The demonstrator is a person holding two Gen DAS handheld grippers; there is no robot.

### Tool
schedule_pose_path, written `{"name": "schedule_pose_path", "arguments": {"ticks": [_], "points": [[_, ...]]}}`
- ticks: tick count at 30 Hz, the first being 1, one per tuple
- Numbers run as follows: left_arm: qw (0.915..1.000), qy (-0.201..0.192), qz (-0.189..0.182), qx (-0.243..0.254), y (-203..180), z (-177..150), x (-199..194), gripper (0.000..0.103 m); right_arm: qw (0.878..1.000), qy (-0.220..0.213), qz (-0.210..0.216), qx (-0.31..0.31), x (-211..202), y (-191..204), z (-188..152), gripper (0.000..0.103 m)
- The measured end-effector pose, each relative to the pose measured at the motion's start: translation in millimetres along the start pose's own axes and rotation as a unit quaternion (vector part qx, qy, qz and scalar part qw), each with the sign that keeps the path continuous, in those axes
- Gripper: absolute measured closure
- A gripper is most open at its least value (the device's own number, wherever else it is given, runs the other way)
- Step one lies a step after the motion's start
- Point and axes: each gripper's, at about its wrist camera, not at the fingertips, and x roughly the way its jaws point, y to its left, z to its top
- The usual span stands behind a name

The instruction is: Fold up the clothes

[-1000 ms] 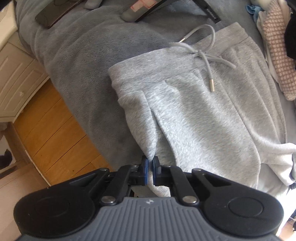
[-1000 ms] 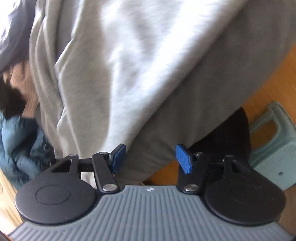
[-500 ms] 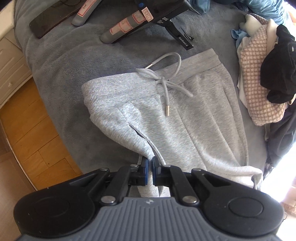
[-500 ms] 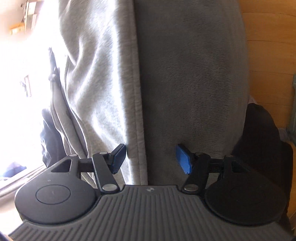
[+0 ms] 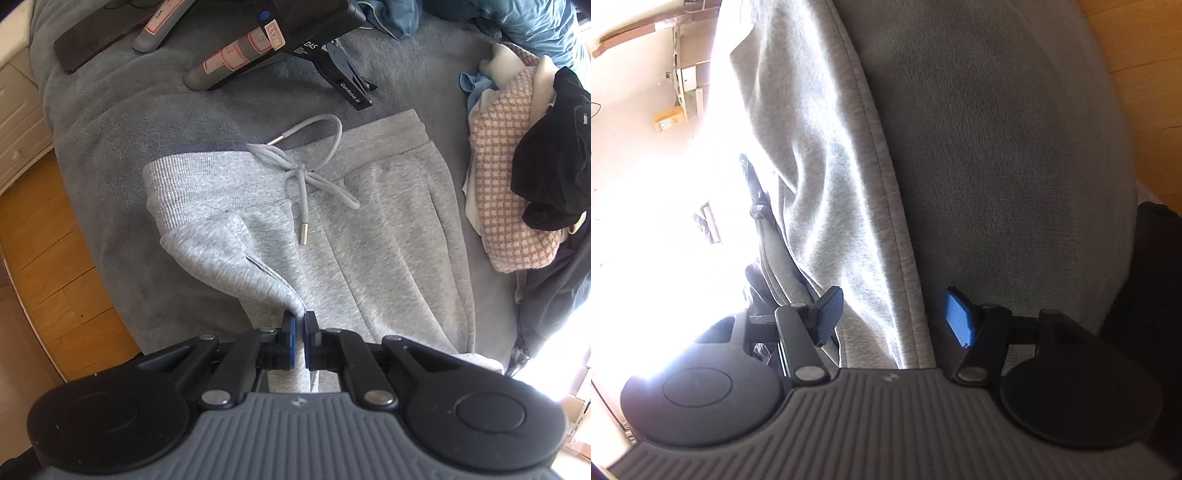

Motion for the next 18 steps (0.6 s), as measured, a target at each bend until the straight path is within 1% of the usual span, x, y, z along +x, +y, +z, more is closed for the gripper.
{"name": "schedule_pose_path", "arguments": {"ticks": [2, 6, 7, 8, 9, 10, 11, 13, 15, 18], "points": [[1.0, 0.0, 0.0, -0.004, 0, 0, 1, 0.098, 1.0, -0.008, -0.006, 0.0, 2, -2, 8, 0.043], [1.0, -0.002, 0.0, -0.006, 0, 1, 2, 0.098, 1.0, -0.018, -0.002, 0.007, 15, -3, 24, 0.045], [1.0, -0.003, 0.0, -0.007, 0, 1, 2, 0.098, 1.0, -0.014, 0.01, 0.006, 18, 0, 25, 0.047], [1.0, -0.003, 0.0, -0.007, 0, 1, 3, 0.098, 1.0, -0.01, 0.023, 0.004, 20, 3, 27, 0.056], [1.0, -0.004, 0.0, -0.007, 1, 1, 3, 0.098, 0.999, -0.003, 0.045, -0.001, 23, 7, 27, 0.058], [1.0, -0.005, 0.0, -0.008, 2, 1, 3, 0.098, 0.998, 0.002, 0.053, -0.014, 25, 12, 28, 0.058], [0.9999, -0.005, 0.001, -0.01, 3, 1, 4, 0.098, 0.999, 0.001, 0.044, -0.027, 27, 16, 30, 0.057], [0.9999, -0.005, 0.003, -0.016, 6, 0, 6, 0.098, 1.0, -0.002, 0.008, -0.024, 34, 12, 35, 0.057], [0.9998, -0.006, 0.008, -0.018, 9, 0, 7, 0.098, 1.0, -0.002, 0.002, -0.008, 41, 5, 41, 0.058], [0.9996, -0.007, 0.015, -0.022, 15, 0, 10, 0.098, 0.999, 0.03, 0.01, -0.02, 51, 7, 42, 0.057]]}}
